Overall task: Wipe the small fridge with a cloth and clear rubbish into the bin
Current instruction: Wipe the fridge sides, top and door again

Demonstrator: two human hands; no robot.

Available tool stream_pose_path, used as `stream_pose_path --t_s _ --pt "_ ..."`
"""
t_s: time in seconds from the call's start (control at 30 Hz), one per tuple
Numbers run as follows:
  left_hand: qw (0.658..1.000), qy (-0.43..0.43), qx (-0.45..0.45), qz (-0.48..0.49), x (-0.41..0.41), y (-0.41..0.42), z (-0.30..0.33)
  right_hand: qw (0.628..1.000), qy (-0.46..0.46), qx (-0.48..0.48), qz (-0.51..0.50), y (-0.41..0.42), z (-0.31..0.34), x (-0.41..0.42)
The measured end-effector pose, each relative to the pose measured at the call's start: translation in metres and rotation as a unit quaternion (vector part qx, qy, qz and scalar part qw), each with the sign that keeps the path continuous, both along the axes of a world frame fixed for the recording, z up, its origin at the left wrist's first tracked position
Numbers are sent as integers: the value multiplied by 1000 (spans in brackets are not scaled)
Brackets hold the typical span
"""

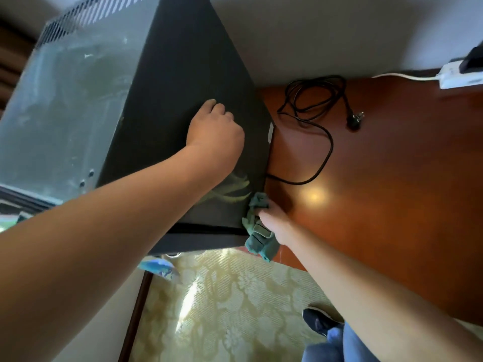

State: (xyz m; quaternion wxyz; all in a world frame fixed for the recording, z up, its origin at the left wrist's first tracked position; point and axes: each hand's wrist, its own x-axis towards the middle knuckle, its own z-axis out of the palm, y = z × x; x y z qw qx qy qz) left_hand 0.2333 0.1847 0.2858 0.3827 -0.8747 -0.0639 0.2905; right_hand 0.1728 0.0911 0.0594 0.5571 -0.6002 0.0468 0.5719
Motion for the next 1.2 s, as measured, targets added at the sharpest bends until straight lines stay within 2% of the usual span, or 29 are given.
stream_pose_path --t_s 0.1,0.27,0.43,0.57,0.77,0.9,1.03,1.1,1.2 --pt "1000 -22 -4 -5 -23 -3 9 999 -29 27 4 -6 19 -8" --pt "998 -57 -5 -14 -45 -5 22 986 -82 112 -92 16 43 21" --pt "997 -66 8 -24 -57 -7 17 990 -81 56 -97 12 2 -11" --pt "997 -68 11 -22 -61 -11 15 994 -79 64 -45 -10 32 -29" --pt "996 -85 6 -34 -61 -8 17 985 -118 100 -83 9 45 9" --pt "995 -87 19 -43 -61 -8 10 993 -82 37 -81 11 -2 -3" --pt "995 -95 13 -33 -59 -9 8 998 -55 -14 -2 -15 7 -50" --pt "995 -98 7 -34 -57 -8 9 1000 -21 -2 7 -24 21 -64" --pt "994 -104 3 -38 -54 -7 9 998 -47 35 -8 -20 36 -51"
